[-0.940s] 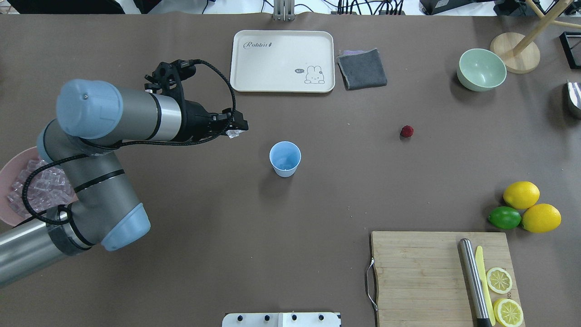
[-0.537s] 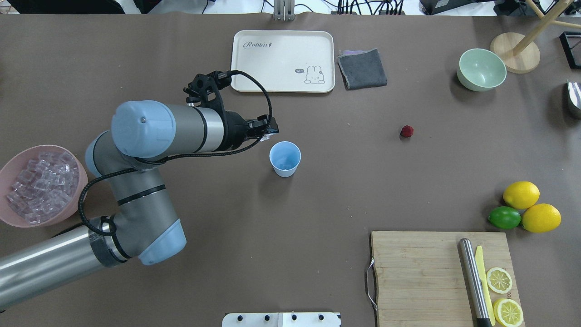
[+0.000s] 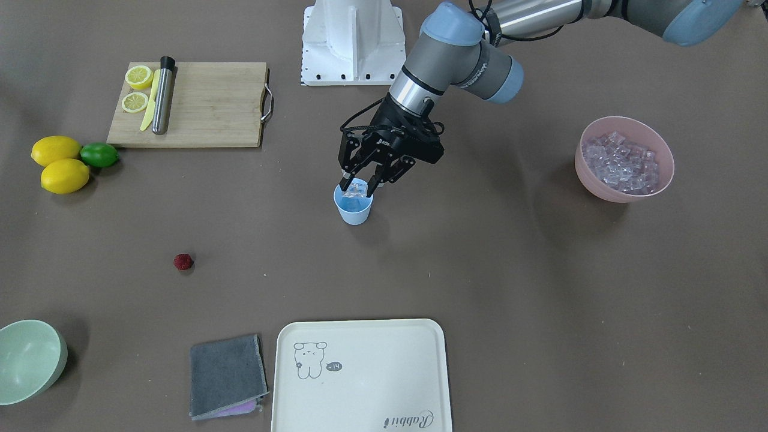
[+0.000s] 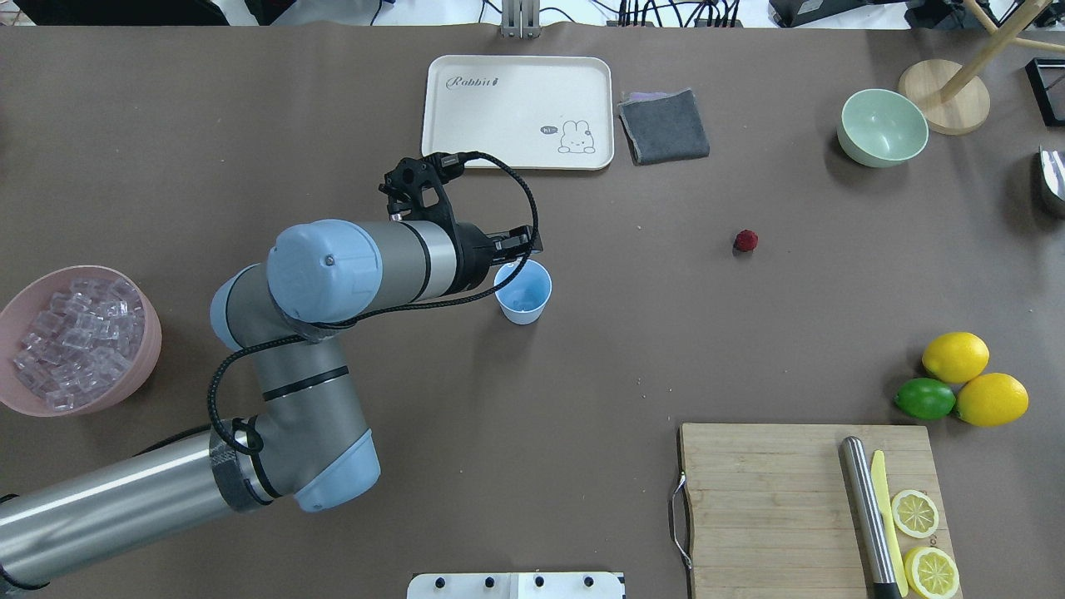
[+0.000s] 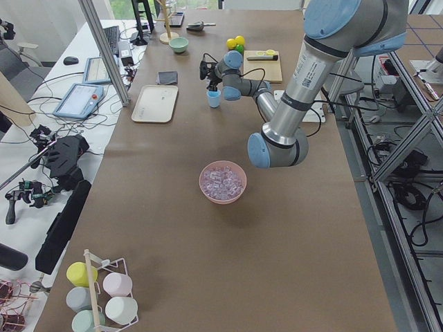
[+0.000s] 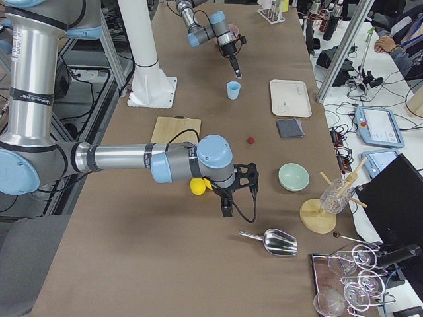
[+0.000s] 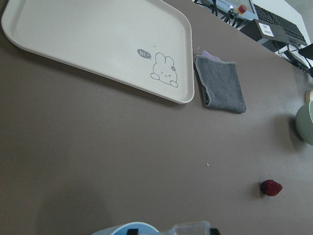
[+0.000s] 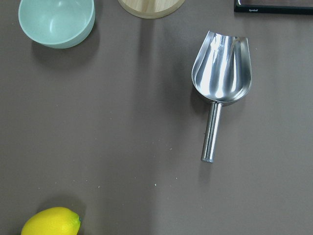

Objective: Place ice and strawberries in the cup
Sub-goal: 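Carry the second ice cube with the left gripper over the cup, then open the left gripper to drop the ice cube into the cup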

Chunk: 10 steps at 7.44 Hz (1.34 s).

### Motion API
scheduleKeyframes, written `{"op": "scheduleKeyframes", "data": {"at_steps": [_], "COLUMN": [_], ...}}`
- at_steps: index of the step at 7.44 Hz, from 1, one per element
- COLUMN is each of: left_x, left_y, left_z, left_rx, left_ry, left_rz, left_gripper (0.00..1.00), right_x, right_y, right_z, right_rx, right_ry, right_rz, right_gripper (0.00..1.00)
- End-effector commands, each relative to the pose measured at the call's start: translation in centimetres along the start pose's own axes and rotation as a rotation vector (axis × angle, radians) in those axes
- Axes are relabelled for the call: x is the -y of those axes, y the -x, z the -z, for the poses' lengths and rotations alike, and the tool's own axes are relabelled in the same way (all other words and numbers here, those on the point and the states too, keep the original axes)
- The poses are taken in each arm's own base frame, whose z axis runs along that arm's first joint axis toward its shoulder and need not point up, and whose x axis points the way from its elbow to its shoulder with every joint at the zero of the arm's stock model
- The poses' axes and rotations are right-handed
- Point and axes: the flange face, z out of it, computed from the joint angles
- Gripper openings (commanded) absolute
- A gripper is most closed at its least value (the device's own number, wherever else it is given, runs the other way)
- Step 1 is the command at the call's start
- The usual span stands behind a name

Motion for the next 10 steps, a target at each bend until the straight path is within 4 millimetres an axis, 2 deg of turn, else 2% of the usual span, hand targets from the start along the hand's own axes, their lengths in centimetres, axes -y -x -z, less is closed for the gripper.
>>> {"op": "scheduleKeyframes", "data": {"at_steps": [1,5,6,8,10], "left_x": [-2.1,-2.3,-2.3,-2.4,-2.4], "left_y": [-0.6,0.5,1.1,1.2,1.1], "left_z": [-0.9,-0.9,-0.9,-0.8,-0.5], "left_rx": [0.003,0.01,0.018,0.017,0.01], "left_ry": [-0.026,-0.023,-0.019,-0.014,-0.015], "left_rz": [-0.009,-0.017,-0.02,-0.022,-0.02], "left_gripper": [0.0,0.02,0.5,0.96,0.97], "right_x": [0.0,0.0,0.0,0.0,0.0], "right_y": [0.0,0.0,0.0,0.0,0.0], "right_z": [-0.1,-0.1,-0.1,-0.1,-0.1], "right_rx": [0.0,0.0,0.0,0.0,0.0], "right_ry": [0.002,0.003,0.003,0.003,0.003], "right_rz": [-0.003,-0.004,-0.004,-0.002,-0.001], "right_gripper": [1.0,1.0,1.0,1.0,1.0]}}
